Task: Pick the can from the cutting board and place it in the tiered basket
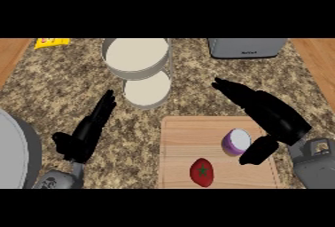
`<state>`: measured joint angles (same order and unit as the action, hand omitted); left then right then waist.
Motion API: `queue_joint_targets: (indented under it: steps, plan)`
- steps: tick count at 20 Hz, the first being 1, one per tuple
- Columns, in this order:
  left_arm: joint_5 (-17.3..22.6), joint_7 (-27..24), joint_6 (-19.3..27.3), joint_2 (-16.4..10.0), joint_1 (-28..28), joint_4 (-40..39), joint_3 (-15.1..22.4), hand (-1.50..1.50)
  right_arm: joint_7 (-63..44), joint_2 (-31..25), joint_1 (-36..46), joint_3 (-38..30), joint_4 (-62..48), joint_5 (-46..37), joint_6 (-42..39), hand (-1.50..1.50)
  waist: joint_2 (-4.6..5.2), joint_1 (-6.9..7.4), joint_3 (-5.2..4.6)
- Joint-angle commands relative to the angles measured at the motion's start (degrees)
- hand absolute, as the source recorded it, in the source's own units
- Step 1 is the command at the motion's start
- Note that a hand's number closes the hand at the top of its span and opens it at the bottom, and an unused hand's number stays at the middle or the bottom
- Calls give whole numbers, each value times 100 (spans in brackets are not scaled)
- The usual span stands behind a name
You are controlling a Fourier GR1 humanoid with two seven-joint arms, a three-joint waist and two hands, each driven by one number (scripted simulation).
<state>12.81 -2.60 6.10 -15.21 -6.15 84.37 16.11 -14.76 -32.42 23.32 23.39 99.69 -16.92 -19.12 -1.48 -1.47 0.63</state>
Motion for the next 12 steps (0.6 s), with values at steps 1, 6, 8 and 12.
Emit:
queue_joint_targets:
  steps: [1, 6, 8, 12]
  plan:
    - [-19, -180, -94, -95, 275, -236, -38, 0, -971, -755, 329, 492, 718, -484, -952, -150, 32, -11, -114]
    - [-156, -414, -185, -32, -73, -664, -168, 0, -2349, -874, 378, 400, 1786, 362, -2175, -150, 107, -13, -84]
    - [-44, -213, -285, -48, -89, -531, -273, 0, -3063, -507, 247, 490, 2058, 407, -2246, -150, 125, 83, -72]
    - [-350, -509, -259, 297, -161, -823, -140, 0, -3667, -60, 293, 482, 2009, 428, -2538, -150, 144, 139, -69]
